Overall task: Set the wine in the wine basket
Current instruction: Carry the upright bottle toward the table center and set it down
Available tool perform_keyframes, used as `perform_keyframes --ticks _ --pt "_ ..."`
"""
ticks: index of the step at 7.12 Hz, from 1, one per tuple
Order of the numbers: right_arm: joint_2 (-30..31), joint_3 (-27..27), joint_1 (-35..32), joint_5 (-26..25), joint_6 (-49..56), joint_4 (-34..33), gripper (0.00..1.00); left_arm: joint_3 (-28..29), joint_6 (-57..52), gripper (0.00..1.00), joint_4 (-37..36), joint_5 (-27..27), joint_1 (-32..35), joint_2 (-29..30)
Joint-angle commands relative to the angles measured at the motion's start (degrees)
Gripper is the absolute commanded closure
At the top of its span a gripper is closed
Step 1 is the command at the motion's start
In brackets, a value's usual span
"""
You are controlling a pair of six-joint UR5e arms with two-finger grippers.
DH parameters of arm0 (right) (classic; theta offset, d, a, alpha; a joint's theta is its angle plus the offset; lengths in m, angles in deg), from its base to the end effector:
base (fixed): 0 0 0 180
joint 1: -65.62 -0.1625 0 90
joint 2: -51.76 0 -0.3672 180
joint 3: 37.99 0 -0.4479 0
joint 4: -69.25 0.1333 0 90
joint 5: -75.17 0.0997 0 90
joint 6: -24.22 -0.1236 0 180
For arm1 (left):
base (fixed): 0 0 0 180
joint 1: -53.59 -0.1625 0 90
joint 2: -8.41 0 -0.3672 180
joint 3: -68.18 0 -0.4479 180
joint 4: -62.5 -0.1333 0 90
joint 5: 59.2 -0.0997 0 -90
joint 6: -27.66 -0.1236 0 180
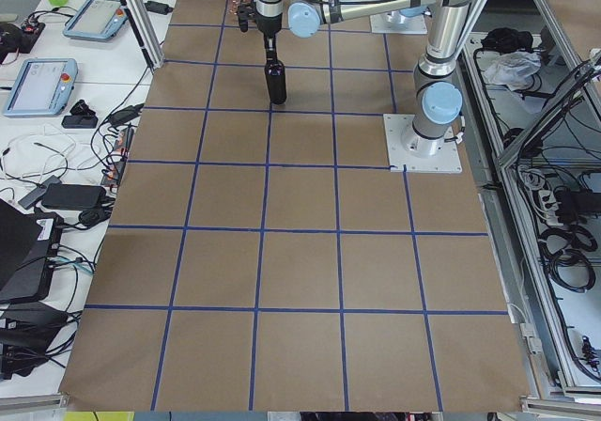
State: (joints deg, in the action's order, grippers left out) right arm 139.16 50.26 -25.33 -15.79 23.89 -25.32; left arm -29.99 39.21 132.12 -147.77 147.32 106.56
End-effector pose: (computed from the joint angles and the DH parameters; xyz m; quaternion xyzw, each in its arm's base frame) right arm 0.1407 -0.5698 0.4058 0.0051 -0.9994 0.0325 0.0080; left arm -0.1745 -0.5800 0.2839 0.0677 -0.9970 0.0334 0.0171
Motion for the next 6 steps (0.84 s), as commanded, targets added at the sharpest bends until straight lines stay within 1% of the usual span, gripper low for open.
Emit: perform_keyframes --ticks 1,3,4,6 --pt "0.1 0.0 0.1 0.0 0.1 0.0 0.0 -1.7 0.0 1.0 0.0 -1.2 0.1 -0.1" --pt "0.0 0.0 0.1 0.0 0.1 0.0 0.0 -1.6 0.0 1.0 -0.1 -1.3 0.0 -0.2" --pt "0.1 0.0 0.1 0.0 0.0 -0.2 0.0 -1.3 0.0 0.01 0.0 -1.3 -0.3 -0.2" --pt "0.0 0.0 0.1 0.0 0.1 -0.1 0.0 -0.4 -0.1 0.0 0.8 -0.6 0.4 -1.1"
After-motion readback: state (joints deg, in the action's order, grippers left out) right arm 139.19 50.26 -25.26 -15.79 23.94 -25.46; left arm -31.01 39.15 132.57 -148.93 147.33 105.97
